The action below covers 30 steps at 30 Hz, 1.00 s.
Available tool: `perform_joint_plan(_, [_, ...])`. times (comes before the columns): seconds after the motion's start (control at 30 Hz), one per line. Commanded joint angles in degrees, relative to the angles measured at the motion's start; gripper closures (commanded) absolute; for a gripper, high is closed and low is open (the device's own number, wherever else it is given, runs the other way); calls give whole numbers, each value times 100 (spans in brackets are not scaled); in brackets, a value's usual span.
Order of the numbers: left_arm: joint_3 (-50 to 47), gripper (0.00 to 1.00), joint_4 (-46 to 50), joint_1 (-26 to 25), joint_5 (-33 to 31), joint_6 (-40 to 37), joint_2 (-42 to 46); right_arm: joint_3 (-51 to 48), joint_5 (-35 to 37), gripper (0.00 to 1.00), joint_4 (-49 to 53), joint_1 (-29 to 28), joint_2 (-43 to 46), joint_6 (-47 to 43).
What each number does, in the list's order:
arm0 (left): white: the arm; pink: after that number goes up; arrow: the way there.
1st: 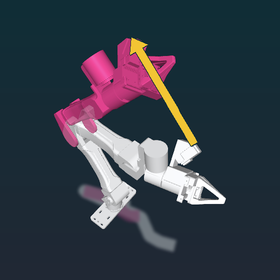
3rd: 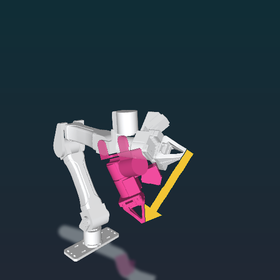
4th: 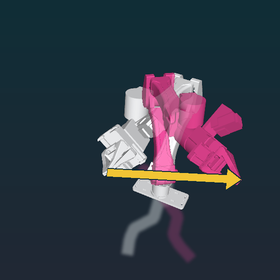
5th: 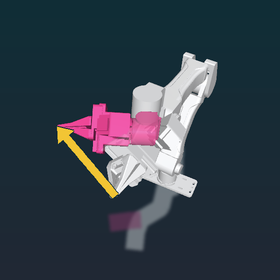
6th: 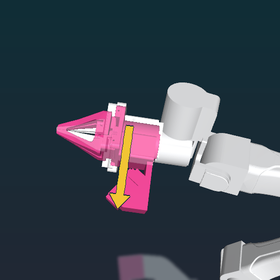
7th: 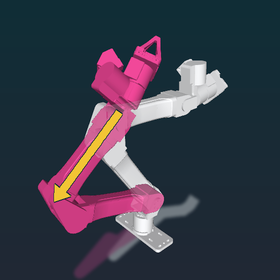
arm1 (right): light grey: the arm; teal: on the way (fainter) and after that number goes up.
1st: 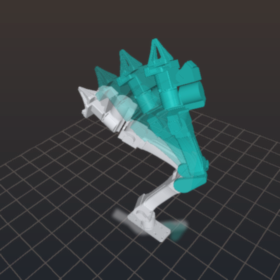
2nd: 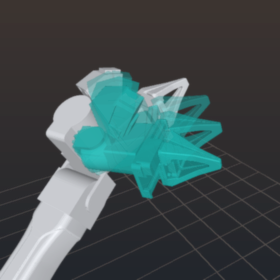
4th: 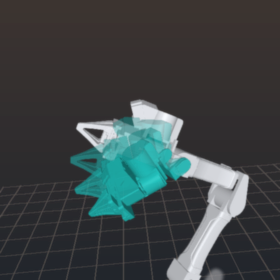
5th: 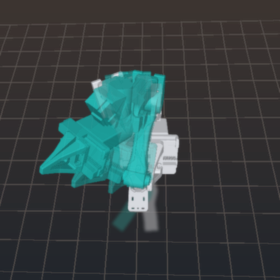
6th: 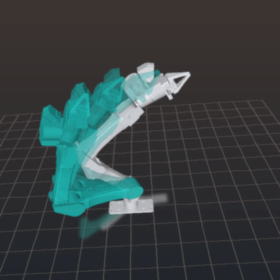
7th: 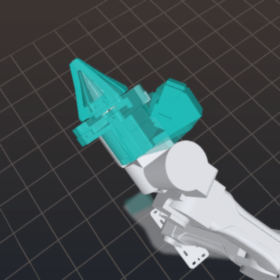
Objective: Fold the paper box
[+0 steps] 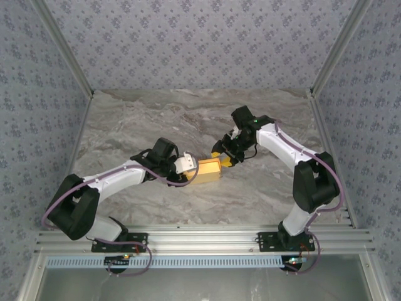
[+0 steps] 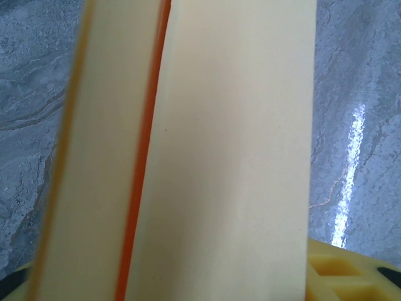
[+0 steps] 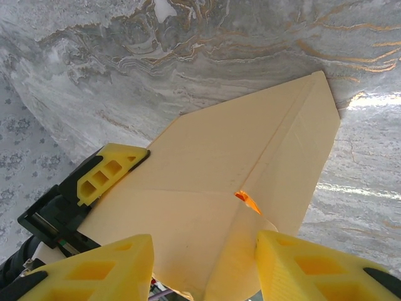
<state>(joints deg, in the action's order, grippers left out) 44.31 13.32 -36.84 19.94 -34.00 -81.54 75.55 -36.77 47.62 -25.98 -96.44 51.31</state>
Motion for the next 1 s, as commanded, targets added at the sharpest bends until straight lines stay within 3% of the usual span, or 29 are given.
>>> perform_joint_plan(0.0, [183, 48, -23, 13, 124, -89, -2, 39, -93, 54, 2, -118, 74, 169])
perform_joint_plan(0.23, [161, 47, -48, 13, 124, -89, 25, -163, 39, 57, 40, -126, 45, 51])
perform_joint_plan(0.67, [129, 46, -340, 10, -6, 60, 131, -987, 242, 62, -828, -238, 524, 980])
perform_joint_plan(0.97, [20, 45, -814, -14, -30, 133, 105, -1082, 417, 68, -857, -294, 591, 1040])
